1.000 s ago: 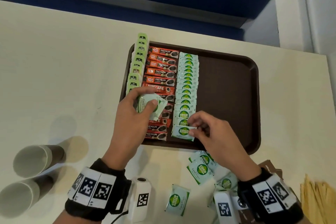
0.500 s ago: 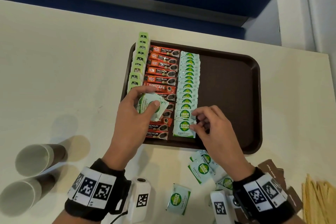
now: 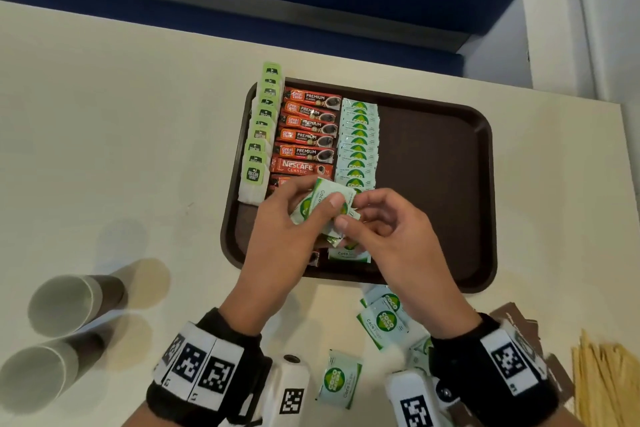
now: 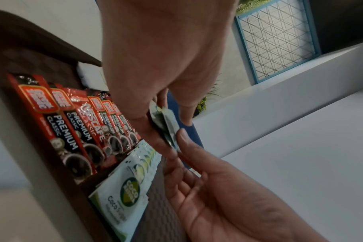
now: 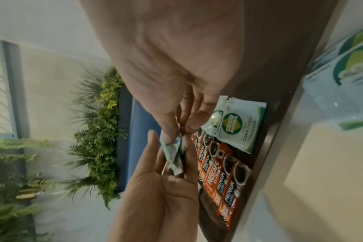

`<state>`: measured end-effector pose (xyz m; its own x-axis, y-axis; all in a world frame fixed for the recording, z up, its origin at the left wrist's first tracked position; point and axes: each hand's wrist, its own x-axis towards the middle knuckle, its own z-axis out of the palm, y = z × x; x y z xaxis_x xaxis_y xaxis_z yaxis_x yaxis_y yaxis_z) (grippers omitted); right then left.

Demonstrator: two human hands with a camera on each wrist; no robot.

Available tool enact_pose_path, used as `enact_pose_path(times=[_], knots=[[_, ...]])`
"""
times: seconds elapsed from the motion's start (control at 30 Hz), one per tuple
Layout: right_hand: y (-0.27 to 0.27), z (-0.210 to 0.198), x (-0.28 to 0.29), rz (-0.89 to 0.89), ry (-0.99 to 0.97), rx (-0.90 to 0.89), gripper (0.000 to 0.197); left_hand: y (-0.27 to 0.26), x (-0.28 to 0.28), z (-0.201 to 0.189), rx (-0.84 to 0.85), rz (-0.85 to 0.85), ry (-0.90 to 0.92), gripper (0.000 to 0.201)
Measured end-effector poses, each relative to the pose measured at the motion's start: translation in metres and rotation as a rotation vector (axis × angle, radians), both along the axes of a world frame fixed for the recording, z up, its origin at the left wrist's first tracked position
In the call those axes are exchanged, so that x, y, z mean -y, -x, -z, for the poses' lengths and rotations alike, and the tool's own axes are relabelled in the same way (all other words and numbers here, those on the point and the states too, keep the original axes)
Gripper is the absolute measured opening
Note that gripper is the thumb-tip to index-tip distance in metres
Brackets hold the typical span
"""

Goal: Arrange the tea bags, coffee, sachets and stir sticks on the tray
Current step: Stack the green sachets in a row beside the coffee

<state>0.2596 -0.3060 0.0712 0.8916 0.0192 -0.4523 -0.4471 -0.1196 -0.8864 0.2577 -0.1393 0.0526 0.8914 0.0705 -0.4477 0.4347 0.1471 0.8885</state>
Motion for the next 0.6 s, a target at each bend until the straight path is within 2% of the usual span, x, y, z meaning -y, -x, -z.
enact_pose_path(times=[0.07, 0.13, 0.27, 0.37, 0.5, 0.6], knots=[[-0.001, 0.001, 0.003, 0.052, -0.049, -0.022, 0.025, 0.000, -0.003, -0.002, -0.020, 0.023, 0.068, 0.028], [-0.002, 0.004, 0.008, 0.072, -0.075, -0.046, 0.021, -0.001, -0.009, -0.004, -0.013, 0.067, 0.083, 0.034], [-0.001, 0.006, 0.016, 0.080, -0.079, -0.043, 0.014, 0.000, -0.016, -0.003, 0.007, 0.135, -0.029, 0.038], [-0.004, 0.003, 0.027, 0.077, 0.032, 0.066, 0.012, 0.001, -0.021, 0.000, 0.004, 0.095, -0.109, 0.034], [-0.001, 0.006, 0.040, -0.202, 0.387, 0.226, 0.022, 0.001, -0.033, 0.005, -0.007, -0.029, -0.157, 0.036], [0.009, 0.015, 0.036, -0.361, 0.467, 0.233, 0.023, 0.000, -0.038, 0.005, -0.015, -0.085, -0.121, 0.034]])
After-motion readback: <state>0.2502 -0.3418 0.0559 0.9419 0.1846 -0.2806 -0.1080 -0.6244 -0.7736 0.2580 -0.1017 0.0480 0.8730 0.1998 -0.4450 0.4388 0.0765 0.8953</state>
